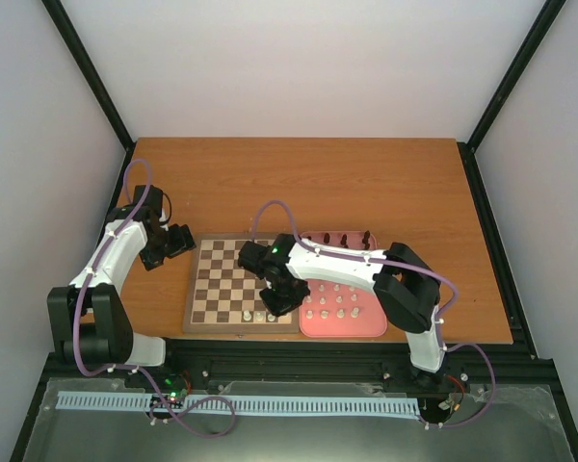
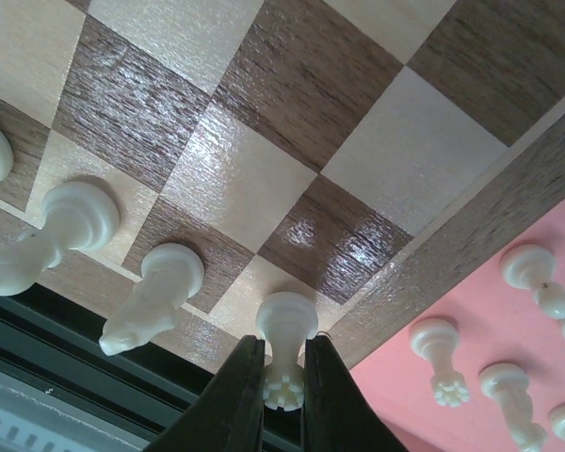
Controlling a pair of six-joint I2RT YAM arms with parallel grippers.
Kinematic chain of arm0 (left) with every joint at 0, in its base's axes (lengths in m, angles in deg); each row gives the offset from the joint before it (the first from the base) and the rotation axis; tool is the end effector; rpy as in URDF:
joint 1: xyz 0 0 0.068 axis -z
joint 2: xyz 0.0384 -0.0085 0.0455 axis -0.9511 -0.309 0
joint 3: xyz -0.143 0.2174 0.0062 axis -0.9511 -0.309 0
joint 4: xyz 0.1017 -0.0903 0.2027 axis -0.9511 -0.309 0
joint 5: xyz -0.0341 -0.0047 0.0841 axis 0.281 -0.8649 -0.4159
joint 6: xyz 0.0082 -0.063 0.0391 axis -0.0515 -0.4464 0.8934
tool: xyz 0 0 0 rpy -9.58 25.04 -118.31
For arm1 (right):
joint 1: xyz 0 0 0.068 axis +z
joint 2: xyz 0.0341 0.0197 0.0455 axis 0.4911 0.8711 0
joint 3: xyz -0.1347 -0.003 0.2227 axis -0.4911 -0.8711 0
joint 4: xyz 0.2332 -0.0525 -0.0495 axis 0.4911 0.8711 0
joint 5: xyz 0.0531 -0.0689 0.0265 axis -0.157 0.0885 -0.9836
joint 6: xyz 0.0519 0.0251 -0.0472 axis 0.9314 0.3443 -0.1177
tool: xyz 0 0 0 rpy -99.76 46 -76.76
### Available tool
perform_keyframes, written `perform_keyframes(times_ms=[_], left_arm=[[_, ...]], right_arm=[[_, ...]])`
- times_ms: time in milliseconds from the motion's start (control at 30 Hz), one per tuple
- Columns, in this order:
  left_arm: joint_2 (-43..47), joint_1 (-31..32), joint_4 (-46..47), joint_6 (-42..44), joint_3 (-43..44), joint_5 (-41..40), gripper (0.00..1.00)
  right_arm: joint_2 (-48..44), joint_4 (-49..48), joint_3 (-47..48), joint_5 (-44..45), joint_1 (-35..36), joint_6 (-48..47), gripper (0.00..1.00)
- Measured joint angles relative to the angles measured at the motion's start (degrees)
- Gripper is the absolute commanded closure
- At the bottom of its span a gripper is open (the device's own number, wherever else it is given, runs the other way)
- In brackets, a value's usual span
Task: Set up the chess pieces on the board
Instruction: Place the chess piece on the chessboard.
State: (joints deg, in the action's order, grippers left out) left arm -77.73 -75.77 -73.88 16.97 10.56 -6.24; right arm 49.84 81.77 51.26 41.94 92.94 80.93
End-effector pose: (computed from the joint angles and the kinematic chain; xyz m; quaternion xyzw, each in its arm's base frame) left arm 0.2386 0.0108 0.1984 -0.2403 0.9618 -0.0614 0.1157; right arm 0.1462 0.3113 0.1658 0.2921 -0.9543 -0.0392 0.0505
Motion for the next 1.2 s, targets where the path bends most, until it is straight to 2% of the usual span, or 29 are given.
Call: perform_keyframes(times_ms=[533, 633, 1200], left_arm=[[0.0, 0.0, 0.0, 0.0, 0.0, 0.0, 0.0], [-0.1, 0.0, 0.0, 0.0, 0.0, 0.0, 0.0], [-0.5, 0.0, 0.0, 0.0, 0.0, 0.0, 0.0]], right_arm=[[1.0, 0.0, 0.2, -1.1, 0.2, -1.2, 0.9], [1.0, 0.0, 0.2, -1.1, 0.3, -1.2, 0.84], [-0.2, 1.4, 1.2, 0.4, 0.5, -0.5, 0.7]])
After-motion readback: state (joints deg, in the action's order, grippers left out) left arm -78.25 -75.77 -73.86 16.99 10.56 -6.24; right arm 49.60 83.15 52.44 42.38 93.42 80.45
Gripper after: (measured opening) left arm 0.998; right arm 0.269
